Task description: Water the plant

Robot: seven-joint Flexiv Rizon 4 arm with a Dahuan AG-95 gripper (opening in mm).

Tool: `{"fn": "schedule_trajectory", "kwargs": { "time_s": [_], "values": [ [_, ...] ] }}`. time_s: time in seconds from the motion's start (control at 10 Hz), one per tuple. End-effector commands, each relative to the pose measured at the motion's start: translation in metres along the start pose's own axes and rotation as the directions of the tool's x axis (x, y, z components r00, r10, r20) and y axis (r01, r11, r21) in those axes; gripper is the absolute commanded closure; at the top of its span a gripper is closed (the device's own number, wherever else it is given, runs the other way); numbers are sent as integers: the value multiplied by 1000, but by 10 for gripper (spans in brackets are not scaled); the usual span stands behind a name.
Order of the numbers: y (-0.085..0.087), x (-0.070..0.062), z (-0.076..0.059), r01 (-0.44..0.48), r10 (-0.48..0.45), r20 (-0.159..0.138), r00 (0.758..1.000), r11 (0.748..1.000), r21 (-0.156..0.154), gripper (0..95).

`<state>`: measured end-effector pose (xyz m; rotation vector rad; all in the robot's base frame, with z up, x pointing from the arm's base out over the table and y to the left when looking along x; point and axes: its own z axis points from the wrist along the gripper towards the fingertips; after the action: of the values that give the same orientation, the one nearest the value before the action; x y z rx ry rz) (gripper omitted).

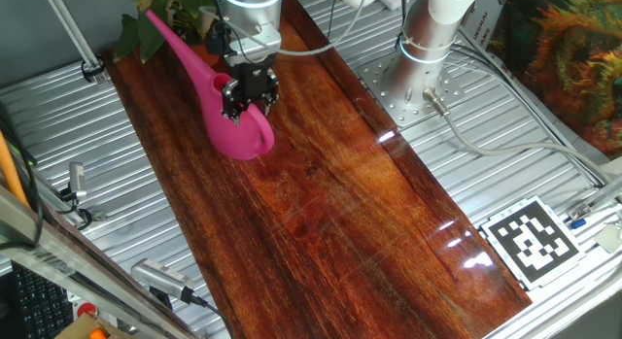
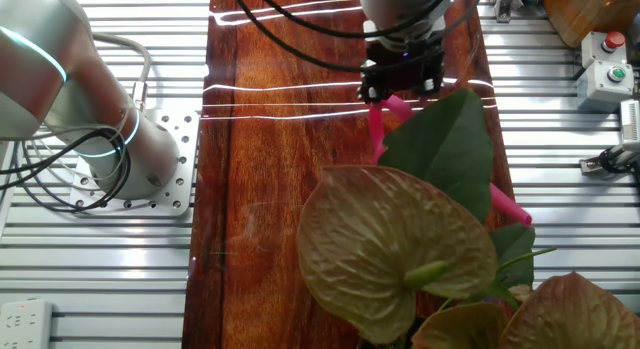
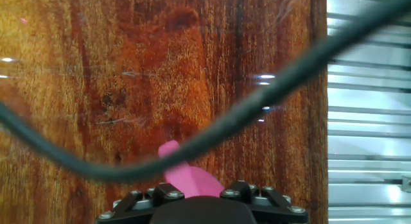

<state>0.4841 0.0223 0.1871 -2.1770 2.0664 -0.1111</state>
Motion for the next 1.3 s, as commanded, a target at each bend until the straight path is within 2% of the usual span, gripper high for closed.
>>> {"fn": "schedule_trajectory", "kwargs": {
  "time_s": [0.1,0.3,0.8,0.9,1.1,1.3],
  "values": [
    [0,0,1,-7,7,-2,1000,1000,2,380],
    [0,0,1,-53,53,0,999,999,1,760],
    [-2,1,-3,-63,63,4,998,998,0,760],
    [-2,1,-3,-64,64,1,998,998,-1,950],
    [-2,1,-3,-70,70,7,998,998,-3,950],
    [-2,1,-4,-75,75,0,997,997,-3,950]
  ]
}}
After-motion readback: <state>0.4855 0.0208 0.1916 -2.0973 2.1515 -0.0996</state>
